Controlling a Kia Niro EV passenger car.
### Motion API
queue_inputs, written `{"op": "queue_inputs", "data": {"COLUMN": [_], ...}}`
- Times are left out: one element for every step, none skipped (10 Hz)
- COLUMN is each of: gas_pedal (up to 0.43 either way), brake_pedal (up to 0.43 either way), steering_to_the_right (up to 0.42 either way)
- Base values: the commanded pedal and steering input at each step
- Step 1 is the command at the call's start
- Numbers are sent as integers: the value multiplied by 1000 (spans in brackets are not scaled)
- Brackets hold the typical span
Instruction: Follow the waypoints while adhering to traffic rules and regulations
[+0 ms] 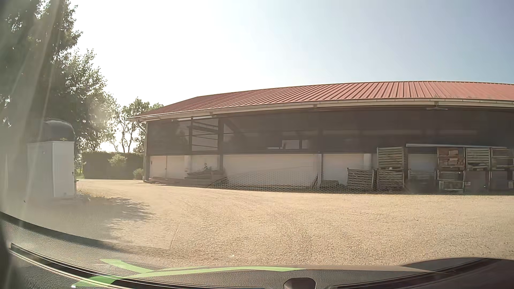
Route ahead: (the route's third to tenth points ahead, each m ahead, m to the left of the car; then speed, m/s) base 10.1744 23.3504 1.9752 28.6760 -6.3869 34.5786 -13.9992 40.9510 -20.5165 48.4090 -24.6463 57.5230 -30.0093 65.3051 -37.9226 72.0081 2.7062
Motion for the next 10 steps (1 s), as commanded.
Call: {"op": "queue_inputs", "data": {"gas_pedal": [59,59,59,59,59,59,59,59,59,59], "brake_pedal": [0,0,0,0,0,0,0,0,0,0], "steering_to_the_right": [133,87,37,-22,-56,-59,-59,-68,-75,-83]}}
